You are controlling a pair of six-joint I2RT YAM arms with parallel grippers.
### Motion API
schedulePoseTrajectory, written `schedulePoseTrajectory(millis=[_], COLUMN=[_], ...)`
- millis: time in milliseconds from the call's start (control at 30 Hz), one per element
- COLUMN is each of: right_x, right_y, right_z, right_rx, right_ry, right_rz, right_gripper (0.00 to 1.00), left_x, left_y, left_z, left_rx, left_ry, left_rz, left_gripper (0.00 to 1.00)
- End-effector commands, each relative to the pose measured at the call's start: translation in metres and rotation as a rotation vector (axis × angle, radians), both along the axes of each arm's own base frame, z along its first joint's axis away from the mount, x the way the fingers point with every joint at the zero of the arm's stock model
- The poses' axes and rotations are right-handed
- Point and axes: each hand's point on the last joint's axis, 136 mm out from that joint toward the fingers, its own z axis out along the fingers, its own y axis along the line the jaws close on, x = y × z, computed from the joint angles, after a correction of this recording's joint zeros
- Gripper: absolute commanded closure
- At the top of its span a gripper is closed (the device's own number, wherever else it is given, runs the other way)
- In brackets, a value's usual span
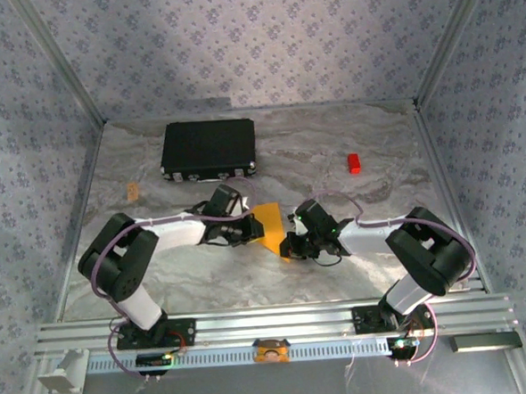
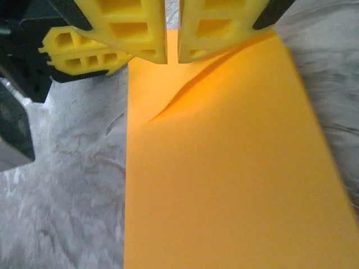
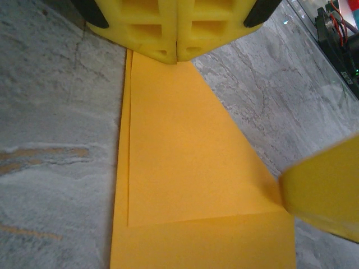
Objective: Fold a paper plane with a square sheet of paper (pick it up from the middle)
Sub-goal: Third fold the triangle at the center of the table.
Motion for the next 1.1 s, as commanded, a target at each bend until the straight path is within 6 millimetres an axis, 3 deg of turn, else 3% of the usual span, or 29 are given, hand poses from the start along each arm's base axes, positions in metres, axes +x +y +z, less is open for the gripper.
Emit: schedulePoseTrajectory(millis=[0,267,567,867,1067], right_x=[-0.015,-0.013,0.006,0.022,0.013], right_y=[-0.025,-0.019,0.019,0.046,0.034], right_z=[-0.029,-0.021,0.019,0.002,-0.011], right_rx=[-0.133,-0.101,-0.018,-0.041,-0.069], right_ry=[0.079,0.063,-0.032,-0.023,0.005], right_rz=[-0.018,-0.002,0.090,0.117,0.103], right_gripper=[1.00,1.00,1.00,1.00,1.00], left_x=[-0.002,0.004,-0.001,-0.003,-0.003], left_y=[0.000,0.028,0.022,0.018,0.020], left_z=[-0.015,-0.041,-0.040,-0.041,-0.042], left_rx=[0.015,0.090,0.060,0.055,0.067], left_ry=[0.034,0.077,0.088,0.095,0.096], left_rz=[0.006,0.081,0.038,0.018,0.020], left_gripper=[0.89,0.92,0.96,0.98,0.98])
